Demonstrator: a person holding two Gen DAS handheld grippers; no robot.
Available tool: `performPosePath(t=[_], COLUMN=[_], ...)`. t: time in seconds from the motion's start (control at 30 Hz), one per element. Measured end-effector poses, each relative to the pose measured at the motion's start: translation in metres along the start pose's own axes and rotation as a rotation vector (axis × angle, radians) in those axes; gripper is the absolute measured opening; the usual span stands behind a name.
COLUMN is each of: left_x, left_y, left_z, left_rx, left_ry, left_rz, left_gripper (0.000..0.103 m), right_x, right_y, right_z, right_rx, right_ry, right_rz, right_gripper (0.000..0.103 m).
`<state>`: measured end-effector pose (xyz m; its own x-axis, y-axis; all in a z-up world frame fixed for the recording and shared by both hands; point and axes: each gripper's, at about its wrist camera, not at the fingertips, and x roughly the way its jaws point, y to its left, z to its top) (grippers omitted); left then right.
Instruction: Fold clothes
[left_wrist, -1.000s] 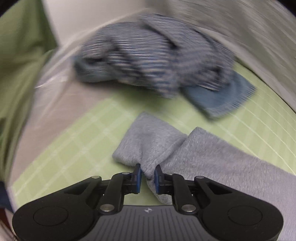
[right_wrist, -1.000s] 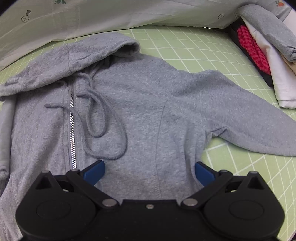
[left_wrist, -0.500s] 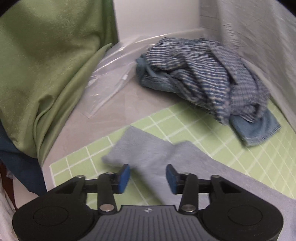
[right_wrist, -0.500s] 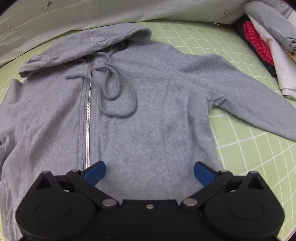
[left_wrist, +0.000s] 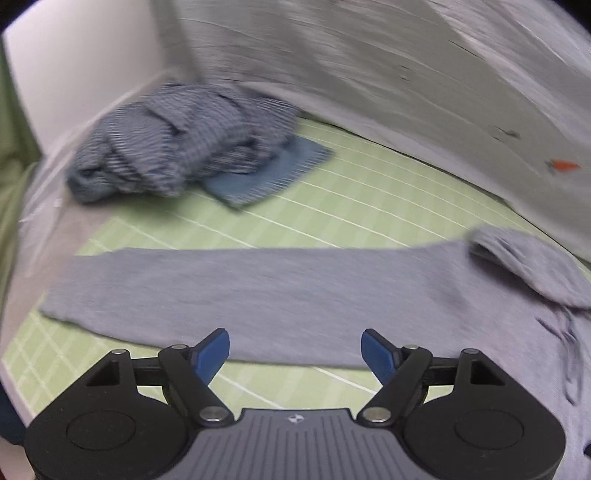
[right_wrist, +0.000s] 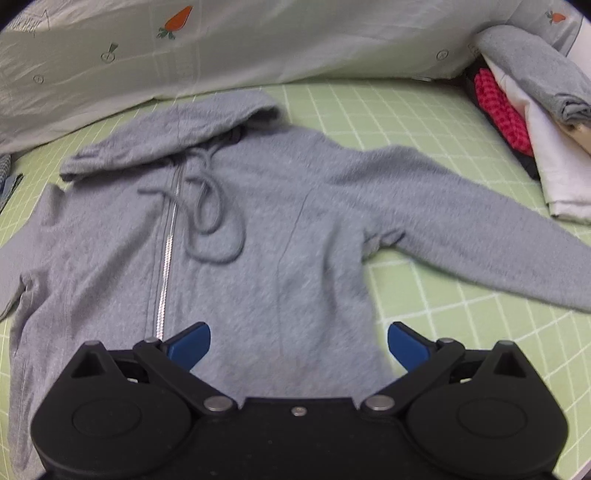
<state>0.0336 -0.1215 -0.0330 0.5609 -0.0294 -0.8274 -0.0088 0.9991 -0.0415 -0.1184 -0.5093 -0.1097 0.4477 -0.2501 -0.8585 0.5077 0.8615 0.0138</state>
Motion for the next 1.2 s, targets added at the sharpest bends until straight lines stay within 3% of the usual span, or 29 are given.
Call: performPosePath(t=[0.27,0.5,0.6,0.77,0.9,1.0,1.1,1.2], left_x=[0.035,0.091,0.122,0.162,0.179,0.190,0.186,0.170], left_y=[-0.086,-0.150,-0.179,-0.228,-0.245,-0.256,-0.251,-0.240], left_z=[0.000,0.039,0.058,0.095,0.132,0.159,0.166,0.153], left_rx=[0.172,0.264,0.305,0.375,0.324,0.285,0.254,0.251], left_ry=[0.067,0.101,0.099,0.016,-0.117,-0.206,-0.189,-0.159], left_rz=[-0.058,-0.053,-0.041,-0.038,-0.014,-0.003,-0.039,-0.091], left_gripper=[0.082,0.083,0.083,0.083,0.083,0.083,0.083,0.083], right_x=[0.030,0.092,0.120,0.151,0.164,0.159,0.159,0.153], right_y=[-0.012,-0.004,0.007,0.019,0.022,0.015,0.006,0.001], right_z=[0.042,0.097,0.127,0.193,0.246,0.280,0.288,0.270], right_rx=[-0.043,-0.112,-0.172,-0.241,-0.270,-0.186,-0.111,-0.078], right_ry=[-0.046,-0.024,-0.057,-0.155,-0.276,-0.393,-0.371,-0.323], right_rz=[-0.013,0.001,0.048,0.066,0.040,-0.026,-0.018,0.004], right_gripper=[0.103,0.103,0.103,0.103,0.103,0.102,0.103,0.103])
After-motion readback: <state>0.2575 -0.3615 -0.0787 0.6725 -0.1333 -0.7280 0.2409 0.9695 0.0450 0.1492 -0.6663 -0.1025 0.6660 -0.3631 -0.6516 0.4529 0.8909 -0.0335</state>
